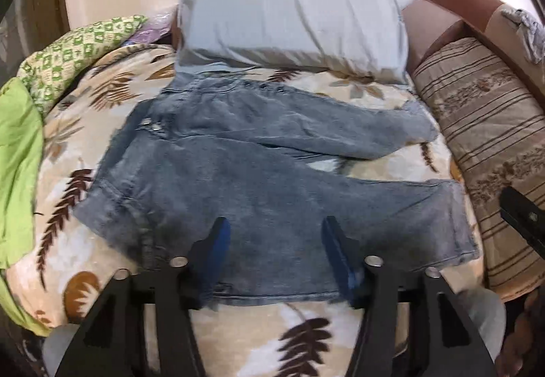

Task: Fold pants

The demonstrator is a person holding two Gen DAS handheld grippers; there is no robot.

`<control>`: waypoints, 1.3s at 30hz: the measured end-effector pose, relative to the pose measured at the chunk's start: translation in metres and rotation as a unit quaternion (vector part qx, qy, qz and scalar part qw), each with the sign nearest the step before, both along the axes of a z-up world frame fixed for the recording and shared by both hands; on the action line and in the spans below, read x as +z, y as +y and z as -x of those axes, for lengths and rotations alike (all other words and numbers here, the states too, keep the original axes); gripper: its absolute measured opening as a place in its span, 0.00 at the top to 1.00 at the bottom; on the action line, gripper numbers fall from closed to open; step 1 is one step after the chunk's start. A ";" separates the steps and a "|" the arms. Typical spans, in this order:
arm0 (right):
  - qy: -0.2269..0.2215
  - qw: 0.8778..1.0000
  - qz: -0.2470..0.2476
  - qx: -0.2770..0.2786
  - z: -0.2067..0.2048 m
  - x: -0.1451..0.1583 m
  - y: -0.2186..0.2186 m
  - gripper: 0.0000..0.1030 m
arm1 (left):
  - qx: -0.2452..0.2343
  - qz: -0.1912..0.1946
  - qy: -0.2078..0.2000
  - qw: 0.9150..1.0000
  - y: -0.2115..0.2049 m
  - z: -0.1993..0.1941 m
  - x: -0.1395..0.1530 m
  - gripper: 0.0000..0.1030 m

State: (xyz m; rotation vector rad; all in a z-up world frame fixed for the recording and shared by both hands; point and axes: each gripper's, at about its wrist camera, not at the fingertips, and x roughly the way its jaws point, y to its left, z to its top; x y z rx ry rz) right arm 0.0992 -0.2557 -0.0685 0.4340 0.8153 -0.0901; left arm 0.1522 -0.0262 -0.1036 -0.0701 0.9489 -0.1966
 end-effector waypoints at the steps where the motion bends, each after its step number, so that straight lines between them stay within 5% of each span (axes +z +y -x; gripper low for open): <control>1: 0.004 1.000 0.004 -0.005 -0.003 0.000 -0.009 0.22 | -0.001 0.008 -0.002 1.000 -0.002 -0.003 0.000 0.36; 9: -0.006 0.999 0.005 -0.042 -0.055 0.011 -0.077 0.22 | -0.052 0.021 -0.047 0.997 -0.032 -0.043 0.027 0.31; 13: 0.008 0.998 0.033 -0.054 -0.111 0.007 -0.115 0.23 | -0.095 0.033 -0.060 0.993 -0.074 -0.092 0.026 0.31; 17: -0.008 0.994 0.004 -0.106 -0.132 -0.014 -0.160 0.23 | -0.157 0.027 -0.054 0.986 -0.133 -0.149 0.014 0.31; 22: 0.015 0.982 -0.034 -0.183 -0.114 -0.064 -0.215 0.38 | -0.268 -0.005 -0.037 0.963 -0.223 -0.199 -0.013 0.31; 26: 0.014 0.966 -0.097 -0.238 -0.091 -0.080 -0.260 0.38 | -0.315 -0.064 -0.021 0.947 -0.285 -0.239 -0.050 0.31; 30: 0.018 0.962 -0.116 -0.245 -0.085 -0.090 -0.273 0.38 | -0.355 -0.080 0.029 0.931 -0.339 -0.265 -0.096 0.31; 32: 0.014 0.961 -0.133 -0.241 -0.085 -0.095 -0.276 0.38 | -0.365 -0.108 0.067 0.922 -0.352 -0.275 -0.120 0.37; 35: 0.008 0.962 -0.142 -0.233 -0.089 -0.093 -0.275 0.38 | -0.368 -0.154 0.076 0.914 -0.353 -0.277 -0.137 0.86; 39: 0.007 0.965 -0.141 -0.220 -0.095 -0.092 -0.270 0.38 | -0.355 -0.103 0.050 0.928 -0.319 -0.287 -0.112 0.96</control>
